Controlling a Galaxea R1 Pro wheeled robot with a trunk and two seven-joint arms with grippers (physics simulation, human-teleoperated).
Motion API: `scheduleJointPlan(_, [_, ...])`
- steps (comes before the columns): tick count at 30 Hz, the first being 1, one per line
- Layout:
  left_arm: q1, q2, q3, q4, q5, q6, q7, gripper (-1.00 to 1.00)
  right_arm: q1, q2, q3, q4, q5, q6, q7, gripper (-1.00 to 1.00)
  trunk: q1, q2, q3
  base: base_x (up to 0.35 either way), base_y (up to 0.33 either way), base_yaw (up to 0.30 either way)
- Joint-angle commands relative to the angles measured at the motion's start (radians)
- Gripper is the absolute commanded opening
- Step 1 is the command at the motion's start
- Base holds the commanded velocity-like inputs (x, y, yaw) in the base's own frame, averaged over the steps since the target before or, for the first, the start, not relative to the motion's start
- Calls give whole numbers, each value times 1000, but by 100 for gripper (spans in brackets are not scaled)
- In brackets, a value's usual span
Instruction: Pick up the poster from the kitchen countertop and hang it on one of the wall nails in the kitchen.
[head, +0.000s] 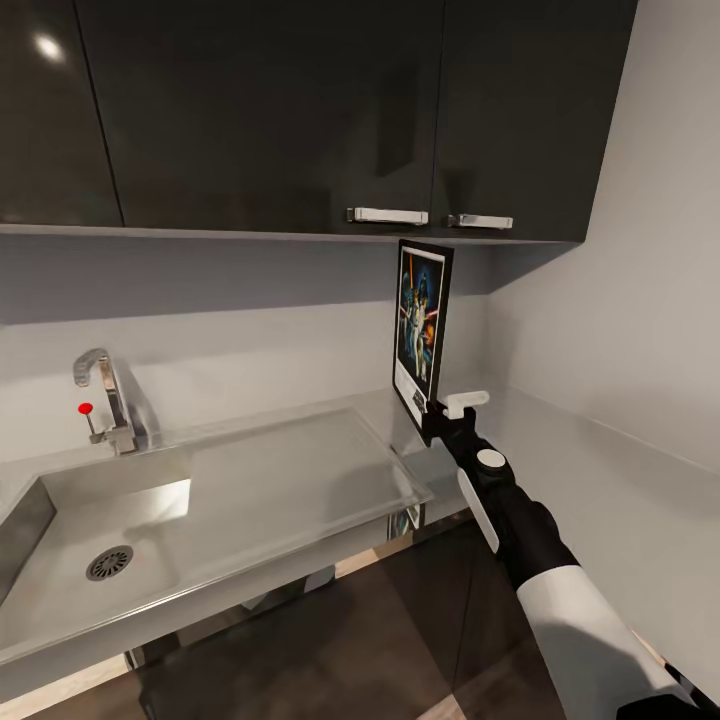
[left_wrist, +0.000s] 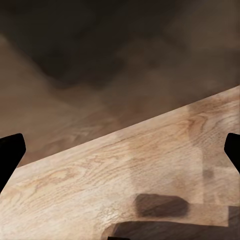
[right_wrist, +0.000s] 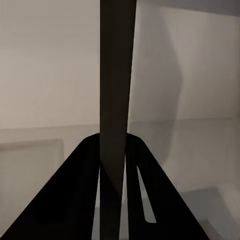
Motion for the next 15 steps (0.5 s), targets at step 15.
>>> scheduleJointPlan(15, [0, 0, 2, -1, 0, -1, 0, 100, 10, 1, 2, -75, -2, 3, 1, -100, 0, -1, -1, -222, 0, 0])
